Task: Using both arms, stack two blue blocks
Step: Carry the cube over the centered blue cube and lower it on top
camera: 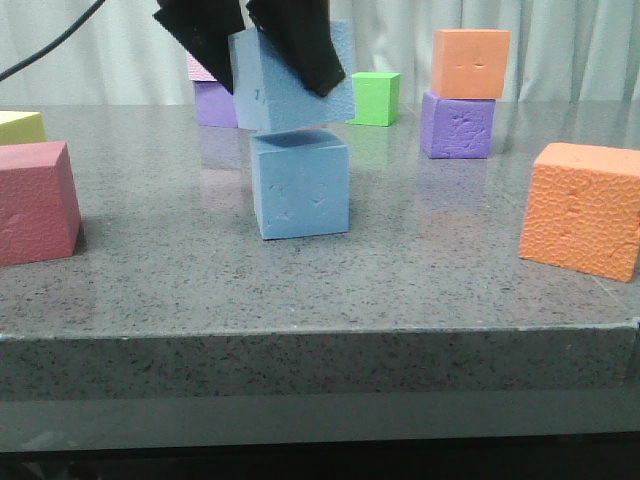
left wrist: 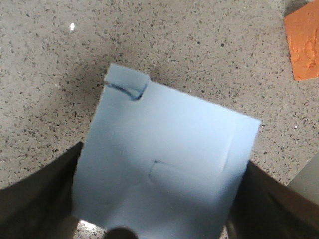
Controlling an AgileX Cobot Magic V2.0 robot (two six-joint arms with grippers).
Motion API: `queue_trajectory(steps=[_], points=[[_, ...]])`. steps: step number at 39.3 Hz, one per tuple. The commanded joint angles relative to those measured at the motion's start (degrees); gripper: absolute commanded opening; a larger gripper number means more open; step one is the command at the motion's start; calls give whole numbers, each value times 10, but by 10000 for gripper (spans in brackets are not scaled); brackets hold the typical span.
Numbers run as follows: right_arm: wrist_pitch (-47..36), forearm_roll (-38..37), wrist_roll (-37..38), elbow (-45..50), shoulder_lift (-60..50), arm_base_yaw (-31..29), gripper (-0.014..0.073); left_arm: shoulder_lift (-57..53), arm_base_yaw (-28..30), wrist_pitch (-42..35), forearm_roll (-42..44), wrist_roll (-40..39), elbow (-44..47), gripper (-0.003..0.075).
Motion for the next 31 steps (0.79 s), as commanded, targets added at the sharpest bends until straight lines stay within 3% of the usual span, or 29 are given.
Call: queue_trajectory(steps=[1,18,28,31], points=[[-40,-13,-3,-17,2,-2,-72,-30,-5,8,-8,-4,-14,410],[-40,-12,-3,-17,2,-2,-72,-15,-24,-3,12,0,-14,419],[-40,-11,-3,-17,2,-2,-72,-15,-25,-5,19,0,-14,592],[-40,-10,-3,-17,2,-2,-72,-15,-25,-5,22,-3,-15,612]])
